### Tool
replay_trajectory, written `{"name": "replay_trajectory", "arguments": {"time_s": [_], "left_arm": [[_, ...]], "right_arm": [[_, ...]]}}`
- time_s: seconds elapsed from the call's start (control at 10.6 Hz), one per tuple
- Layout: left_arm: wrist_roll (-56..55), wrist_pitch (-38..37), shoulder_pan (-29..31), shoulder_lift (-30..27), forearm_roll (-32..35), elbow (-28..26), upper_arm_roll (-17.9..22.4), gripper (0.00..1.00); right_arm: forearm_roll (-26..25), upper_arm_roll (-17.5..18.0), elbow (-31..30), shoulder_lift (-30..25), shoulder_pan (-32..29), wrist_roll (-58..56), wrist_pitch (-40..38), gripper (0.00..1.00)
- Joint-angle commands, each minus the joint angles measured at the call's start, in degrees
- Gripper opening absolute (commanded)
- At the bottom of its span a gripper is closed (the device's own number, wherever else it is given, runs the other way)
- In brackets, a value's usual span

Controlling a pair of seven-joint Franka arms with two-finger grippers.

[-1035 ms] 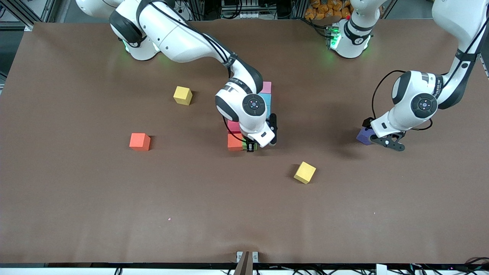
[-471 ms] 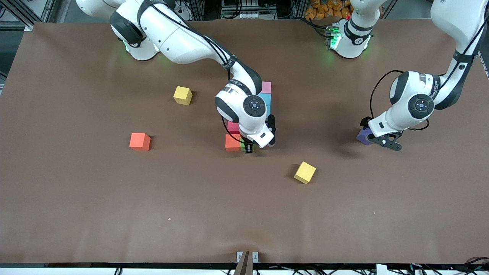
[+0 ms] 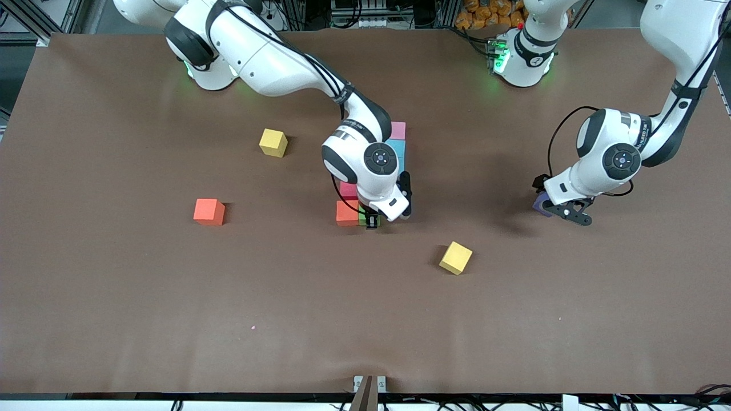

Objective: Form number 2 with 11 blocks
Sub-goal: 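Grasp the purple cube with the left gripper while the right gripper withdraws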

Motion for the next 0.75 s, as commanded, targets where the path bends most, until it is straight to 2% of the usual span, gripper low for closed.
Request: {"name": "replay_trajectory", "arguments": {"time_s": [0.0, 0.19, 0.38, 0.66], "left_arm": [[-0.36, 1.13, 0.3, 1.02, 1.26, 0.14, -0.3, 1.0], [-0.36, 1.74, 0.3, 1.73, 1.26, 0.23, -0.3, 1.0], [-0.36, 1.83, 0.3, 1.99, 1.26, 0.23, -0.21, 0.82], [-0.28, 1.83, 0.3, 2.34, 2.84, 0.23, -0.21, 0.66]], "right_arm": [[-1.28, 0.25, -1.7, -0.33, -0.03, -0.02, 1.99, 0.34], [-1.28, 0.25, -1.79, -0.33, 0.05, 0.33, 2.0, 0.38], [-1.19, 0.25, -1.7, -0.42, 0.05, 0.68, 1.91, 1.0], [-0.84, 0.25, -1.61, -1.29, 0.05, 0.85, 1.38, 1.0]]}}
